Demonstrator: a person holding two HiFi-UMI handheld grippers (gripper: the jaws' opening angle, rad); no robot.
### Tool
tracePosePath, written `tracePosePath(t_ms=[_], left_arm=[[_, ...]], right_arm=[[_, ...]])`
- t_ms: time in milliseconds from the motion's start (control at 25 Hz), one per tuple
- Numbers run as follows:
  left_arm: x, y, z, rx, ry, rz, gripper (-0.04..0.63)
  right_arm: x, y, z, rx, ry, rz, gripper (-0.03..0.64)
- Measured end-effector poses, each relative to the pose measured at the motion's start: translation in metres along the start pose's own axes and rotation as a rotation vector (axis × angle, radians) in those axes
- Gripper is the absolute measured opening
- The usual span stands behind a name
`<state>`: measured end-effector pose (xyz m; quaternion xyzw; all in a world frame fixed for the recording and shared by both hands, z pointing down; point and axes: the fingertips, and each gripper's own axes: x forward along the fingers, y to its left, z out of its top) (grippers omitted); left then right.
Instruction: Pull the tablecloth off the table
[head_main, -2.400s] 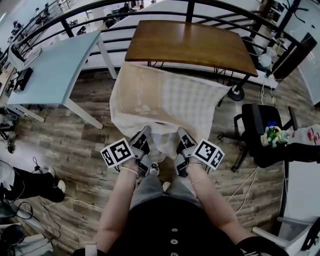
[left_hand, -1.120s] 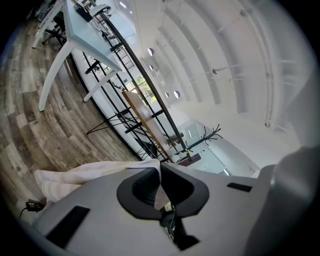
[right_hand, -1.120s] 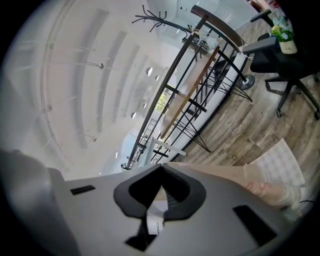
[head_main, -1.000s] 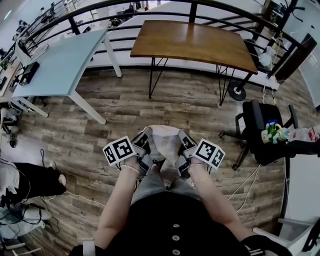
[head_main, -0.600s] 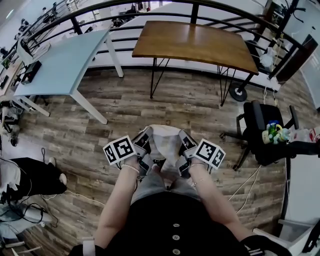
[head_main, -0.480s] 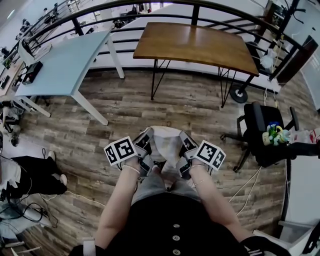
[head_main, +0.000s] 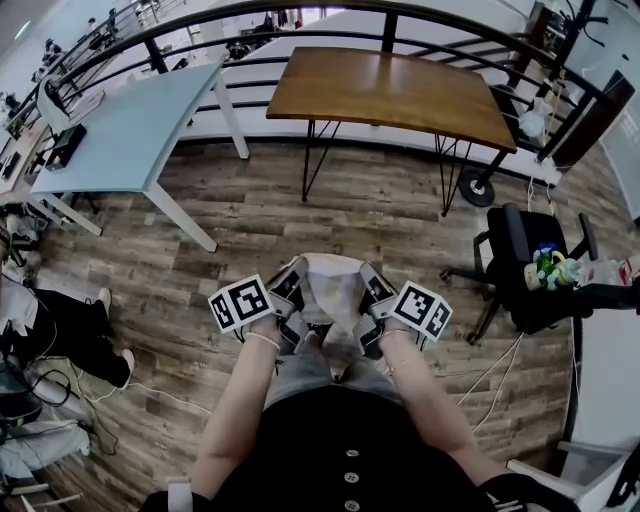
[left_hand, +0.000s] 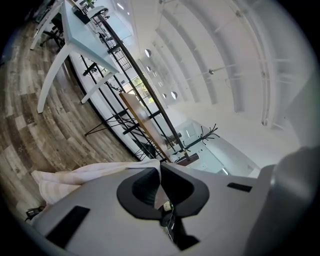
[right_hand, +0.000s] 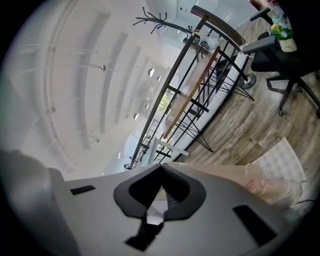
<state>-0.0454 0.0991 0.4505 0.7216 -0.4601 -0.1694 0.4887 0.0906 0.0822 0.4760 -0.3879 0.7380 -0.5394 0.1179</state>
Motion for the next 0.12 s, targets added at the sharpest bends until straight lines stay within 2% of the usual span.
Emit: tracePosePath(t_ms=[120], left_arm=[[0.0005,0.0005,-0.0007,-0.003,-0.002,0.0,0.017]], right_arm=[[-0.0001,-0.0004,0.0009,-0.002,-0.001,0.005,0.026]])
